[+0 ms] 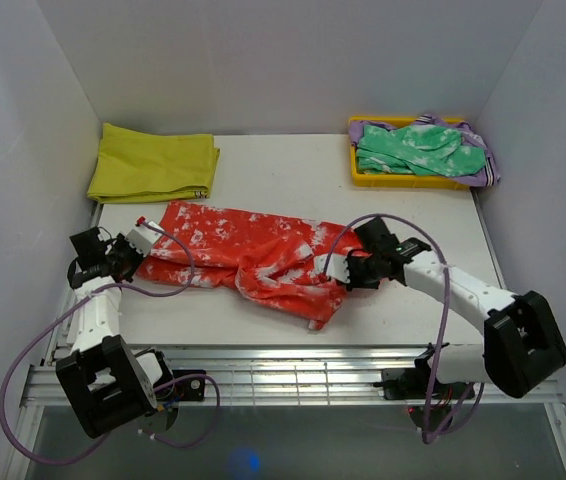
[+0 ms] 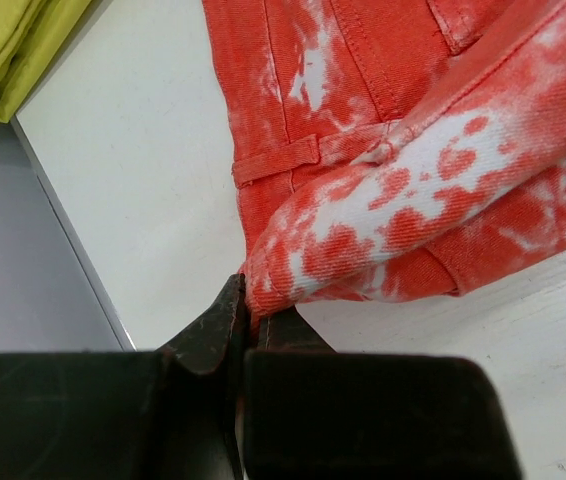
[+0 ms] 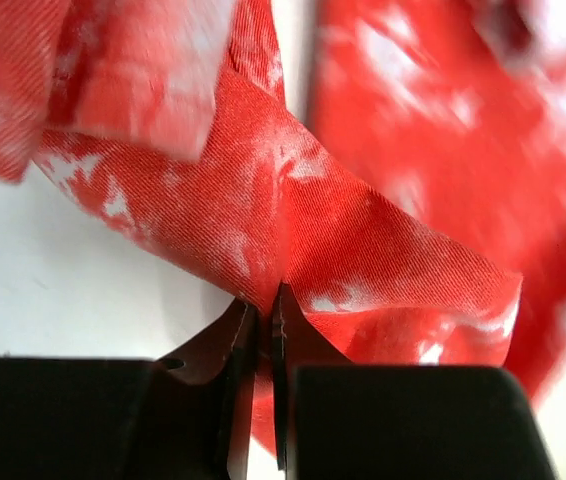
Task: Fold and stack the trousers
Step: Flatten the trousers out
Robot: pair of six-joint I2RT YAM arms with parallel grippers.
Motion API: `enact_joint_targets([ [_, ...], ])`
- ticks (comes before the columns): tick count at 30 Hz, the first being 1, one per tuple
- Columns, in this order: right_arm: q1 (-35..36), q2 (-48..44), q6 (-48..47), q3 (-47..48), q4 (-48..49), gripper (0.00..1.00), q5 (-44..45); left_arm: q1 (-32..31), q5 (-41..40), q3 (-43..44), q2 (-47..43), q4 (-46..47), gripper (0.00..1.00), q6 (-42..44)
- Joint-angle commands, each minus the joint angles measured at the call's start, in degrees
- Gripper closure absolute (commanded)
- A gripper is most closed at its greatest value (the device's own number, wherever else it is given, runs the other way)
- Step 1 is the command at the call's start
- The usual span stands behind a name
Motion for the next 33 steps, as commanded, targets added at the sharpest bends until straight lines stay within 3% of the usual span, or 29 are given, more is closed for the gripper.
enact_joint_targets([
  [1,-13.02,-6.05,-7.04,6.77,-5.77,0.92,-1.0,0.08,0.55,1.3,0.1,0.77,1.0,0.61],
  [6,-30.2,-3.26,-13.47,13.11,-7.27,0.92,-6.36,0.08,-0.24,1.3,1.33,1.39,1.0,0.87],
  [11,-45.24,9.91,-12.87,22.15,-4.9,0.92,-7.95,0.17,-1.47,2.36,2.91,1.83,1.0,0.17],
  [14,-49.82,19.4,-6.4,32.87,-4.55,0.74,-5.85,0.08,-1.3,3.06,3.26,1.48,1.0,0.26],
  [16,-52.18,25.19,-1.29,42.88,-6.9,0.54,-4.87,0.08,-0.6,3.32,3.18,0.87,1.0,0.17],
  [17,-52.89,26.62,0.83,46.57,-9.36,0.42,-5.57,0.08,-0.42,3.41,3.18,0.6,1.0,0.17],
  [18,-53.34,27.68,4.5,50.0,-11.99,0.12,-8.71,0.17,-0.16,3.5,3.0,0.42,1.0,0.08],
  [19,-53.69,28.47,6.02,55.34,-17.5,0.02,-10.65,0.08,0.19,3.59,2.91,-0.1,1.0,0.08],
  [20,-53.69,28.22,6.9,57.14,-20.42,0.06,-13.46,0.08,0.37,3.59,2.65,-0.37,1.0,0.08],
  [21,-53.43,27.69,7.61,58.2,-23.24,0.1,-19.66,0.17,0.54,3.59,2.3,-0.63,1.0,0.08],
  [24,-47.56,22.6,7.44,55.41,-30.02,0.1,-25.94,0.08,1.16,3.33,1.77,-1.51,1.0,0.26],
  [25,-42.41,19.37,6.57,53.31,-30.73,0.1,-26.75,0.08,1.25,3.24,1.6,-1.69,1.0,0.26],
  [27,-36.06,15.92,7.17,44.71,-28.29,0.1,-26.76,0.08,1.25,2.97,1.77,-1.78,1.0,0.26],
  [28,-28.19,13.3,9.18,41.8,-26.36,0.1,-25.89,0.08,1.25,2.97,1.94,-1.86,1.0,0.17],
  [29,-24.64,12.4,10.07,36.82,-24.52,0.1,-25.1,0.08,1.16,2.8,2.03,-1.95,1.0,0.17],
  [33,-10.65,12.12,14.38,29.3,-13.98,0.05,-20.89,-0.01,1.25,3.15,2.73,-2.13,1.0,-0.71],
])
